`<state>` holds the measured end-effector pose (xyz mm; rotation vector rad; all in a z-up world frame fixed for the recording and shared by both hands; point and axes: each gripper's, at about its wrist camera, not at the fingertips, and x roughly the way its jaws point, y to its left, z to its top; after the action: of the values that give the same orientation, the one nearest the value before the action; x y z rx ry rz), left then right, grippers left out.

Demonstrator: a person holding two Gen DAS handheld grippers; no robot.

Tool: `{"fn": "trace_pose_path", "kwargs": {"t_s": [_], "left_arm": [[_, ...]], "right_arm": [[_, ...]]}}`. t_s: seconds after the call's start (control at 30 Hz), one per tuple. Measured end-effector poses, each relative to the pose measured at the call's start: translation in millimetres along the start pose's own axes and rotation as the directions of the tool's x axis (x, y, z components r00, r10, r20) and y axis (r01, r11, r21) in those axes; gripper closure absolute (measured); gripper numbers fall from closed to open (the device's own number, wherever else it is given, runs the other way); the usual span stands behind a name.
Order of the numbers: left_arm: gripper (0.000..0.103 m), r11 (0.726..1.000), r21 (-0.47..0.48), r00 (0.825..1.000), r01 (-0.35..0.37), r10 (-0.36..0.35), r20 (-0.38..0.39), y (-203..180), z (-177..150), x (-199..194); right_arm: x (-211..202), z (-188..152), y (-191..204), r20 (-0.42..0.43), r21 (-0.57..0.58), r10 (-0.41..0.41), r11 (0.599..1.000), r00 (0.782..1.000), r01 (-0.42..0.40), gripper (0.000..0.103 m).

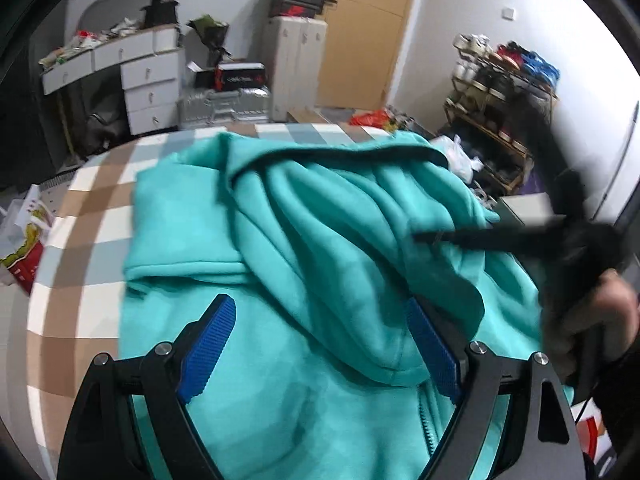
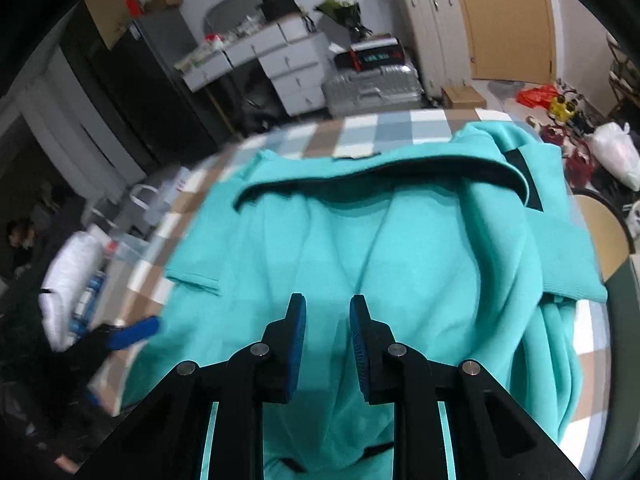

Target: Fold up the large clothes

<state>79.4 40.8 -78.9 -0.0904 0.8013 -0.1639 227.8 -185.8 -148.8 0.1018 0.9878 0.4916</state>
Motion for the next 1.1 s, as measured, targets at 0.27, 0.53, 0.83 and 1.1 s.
{"fn": "trace_pose_path", "kwargs": {"t_s": [0.27,0.53,0.83,1.1], "left_arm": [[0.019,0.999,-0.045,0.999,0.004,-0.005,-0.032,-5.1,14.1,8.8],[0.019,0.999,-0.046,1.0,-0.007,0.006,-0.019,-10.6,23.6,13.3],[0.019,0.995,-0.083,0.993,0.06,-0.052,0.105,-19.6,50.3,20.4],[0.024,0.994,0.106,0.978,-0.014,0.035,-0.204,-65.0,19.4,108.7]], "right_arm": [[35.6,-15.5,-16.3,-0.117,0.089,0.015,0.996,0.993,-0.004,0.082],[-1.8,27.7,-46.1,0.041,0.056,-0.187,0.981,0.982,0.184,0.076],[12.9,1.6,-62.3,-0.017,0.139,-0.066,0.988,0.998,0.068,0.075],[-69.2,-92.5,-70.2,0.15,0.255,0.045,0.964,0.988,-0.083,0.059]]}}
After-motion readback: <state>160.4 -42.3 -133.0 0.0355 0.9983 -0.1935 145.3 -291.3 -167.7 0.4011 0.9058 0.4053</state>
